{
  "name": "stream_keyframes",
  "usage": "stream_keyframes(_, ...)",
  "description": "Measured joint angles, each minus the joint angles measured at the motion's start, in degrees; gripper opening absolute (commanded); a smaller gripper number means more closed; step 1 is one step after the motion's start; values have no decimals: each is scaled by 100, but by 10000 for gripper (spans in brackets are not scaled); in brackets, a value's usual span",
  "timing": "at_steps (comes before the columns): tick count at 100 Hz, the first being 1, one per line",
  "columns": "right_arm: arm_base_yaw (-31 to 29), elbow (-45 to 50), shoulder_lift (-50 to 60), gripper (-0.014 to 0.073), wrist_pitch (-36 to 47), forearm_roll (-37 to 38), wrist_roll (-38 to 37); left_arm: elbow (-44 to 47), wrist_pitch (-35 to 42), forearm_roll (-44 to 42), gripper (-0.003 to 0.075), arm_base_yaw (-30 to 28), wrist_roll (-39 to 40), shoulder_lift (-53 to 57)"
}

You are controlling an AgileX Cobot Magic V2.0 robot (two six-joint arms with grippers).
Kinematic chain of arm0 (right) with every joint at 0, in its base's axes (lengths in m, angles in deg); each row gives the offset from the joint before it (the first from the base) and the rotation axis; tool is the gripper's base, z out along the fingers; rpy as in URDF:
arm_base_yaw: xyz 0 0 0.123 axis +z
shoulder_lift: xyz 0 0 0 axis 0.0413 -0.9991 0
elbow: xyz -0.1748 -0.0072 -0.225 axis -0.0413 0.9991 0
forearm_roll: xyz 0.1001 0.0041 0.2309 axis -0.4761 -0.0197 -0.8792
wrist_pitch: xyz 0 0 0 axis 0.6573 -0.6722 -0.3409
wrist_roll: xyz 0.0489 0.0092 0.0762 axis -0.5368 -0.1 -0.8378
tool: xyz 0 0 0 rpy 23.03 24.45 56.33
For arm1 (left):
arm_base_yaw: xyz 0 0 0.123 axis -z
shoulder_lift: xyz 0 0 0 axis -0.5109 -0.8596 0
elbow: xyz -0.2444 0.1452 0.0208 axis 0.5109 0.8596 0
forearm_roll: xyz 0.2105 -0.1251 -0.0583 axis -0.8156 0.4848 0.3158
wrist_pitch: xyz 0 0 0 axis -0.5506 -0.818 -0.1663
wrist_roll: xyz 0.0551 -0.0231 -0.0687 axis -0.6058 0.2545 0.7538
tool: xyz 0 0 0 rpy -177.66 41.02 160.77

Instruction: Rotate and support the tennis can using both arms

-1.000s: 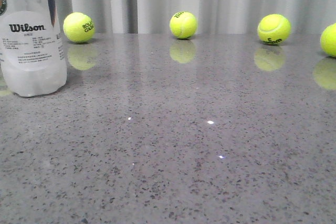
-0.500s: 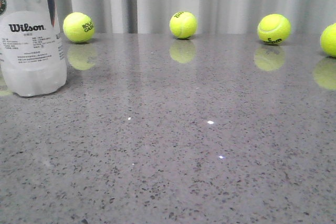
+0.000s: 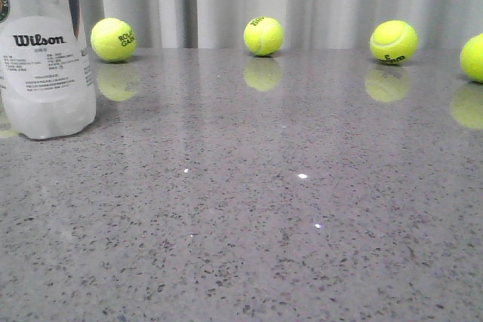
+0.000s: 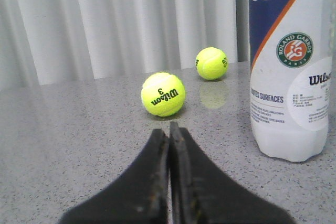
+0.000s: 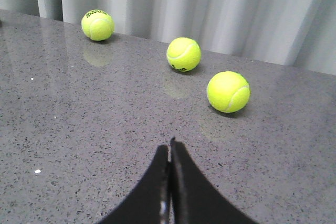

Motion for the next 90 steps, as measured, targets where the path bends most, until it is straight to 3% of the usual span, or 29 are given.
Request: stream_keyframes(90,0,0,0,-66,0,0,0,0,157,-330,-21,0,155,0)
